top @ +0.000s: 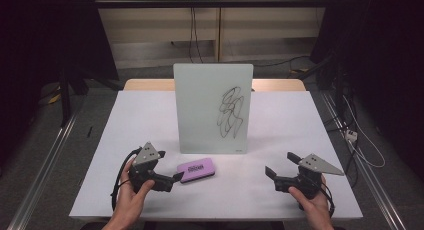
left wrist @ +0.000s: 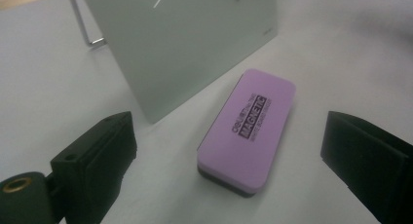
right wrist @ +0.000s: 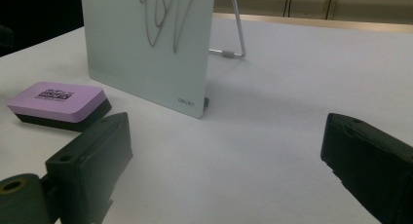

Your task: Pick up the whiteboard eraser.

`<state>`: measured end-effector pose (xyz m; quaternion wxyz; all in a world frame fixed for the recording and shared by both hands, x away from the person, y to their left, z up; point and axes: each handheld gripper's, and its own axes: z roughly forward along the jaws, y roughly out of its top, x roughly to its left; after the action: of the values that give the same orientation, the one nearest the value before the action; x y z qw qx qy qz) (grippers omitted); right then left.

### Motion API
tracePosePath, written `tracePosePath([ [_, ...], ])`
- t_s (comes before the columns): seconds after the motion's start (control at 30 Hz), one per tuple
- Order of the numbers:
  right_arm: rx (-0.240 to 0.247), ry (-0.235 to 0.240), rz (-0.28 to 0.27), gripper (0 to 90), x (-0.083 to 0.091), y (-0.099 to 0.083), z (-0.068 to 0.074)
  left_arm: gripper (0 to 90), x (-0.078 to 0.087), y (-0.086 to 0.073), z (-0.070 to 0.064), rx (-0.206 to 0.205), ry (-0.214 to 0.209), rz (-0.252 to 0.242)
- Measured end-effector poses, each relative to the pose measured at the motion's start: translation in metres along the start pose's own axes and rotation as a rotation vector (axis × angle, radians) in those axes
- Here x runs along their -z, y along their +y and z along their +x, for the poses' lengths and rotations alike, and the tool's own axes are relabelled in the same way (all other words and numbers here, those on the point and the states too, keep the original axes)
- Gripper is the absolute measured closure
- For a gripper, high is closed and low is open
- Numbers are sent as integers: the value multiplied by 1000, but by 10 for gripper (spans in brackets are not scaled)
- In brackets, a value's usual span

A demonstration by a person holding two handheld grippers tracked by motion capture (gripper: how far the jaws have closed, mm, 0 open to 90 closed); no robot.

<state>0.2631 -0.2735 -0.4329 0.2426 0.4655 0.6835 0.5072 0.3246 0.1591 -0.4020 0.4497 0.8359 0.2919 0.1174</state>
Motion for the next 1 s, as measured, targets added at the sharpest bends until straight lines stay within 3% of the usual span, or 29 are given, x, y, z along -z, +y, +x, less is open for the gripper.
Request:
tracePosePath([
  [0.23, -4, 1, 3, 45, -1, 0, -2, 62, -9, 14, -2, -19, -17, 65],
  [0.37, 2, 4, 5, 48, -3, 1, -1, 63, -14, 21, -3, -59, -32, 109],
  [0.53, 8, 1, 9, 48, -6, 2, 0, 67, -20, 25, -5, -85, -78, 112],
  [0.6, 15, 1, 15, 48, -7, 3, 0, 108, -23, 26, -6, -108, -96, 114],
  [0.73, 24, -1, 21, 48, -10, 4, 0, 95, -34, 30, -7, -111, -128, 125],
  [0.8, 28, 1, 26, 49, -10, 4, 2, 76, -39, 33, -6, -124, -129, 145],
  [0.83, 31, 0, 26, 50, -9, 4, 3, 65, -44, 35, -6, -150, -135, 193],
  [0.87, 36, 2, 26, 50, -8, 3, 3, 64, -44, 35, -6, -150, -135, 193],
  [0.9, 35, 4, 26, 49, -7, 3, 5, 69, -49, 36, -4, -153, -141, 233],
  [1.0, 36, 11, 22, 49, -6, 2, 6, 85, -58, 35, 0, -154, -141, 271],
])
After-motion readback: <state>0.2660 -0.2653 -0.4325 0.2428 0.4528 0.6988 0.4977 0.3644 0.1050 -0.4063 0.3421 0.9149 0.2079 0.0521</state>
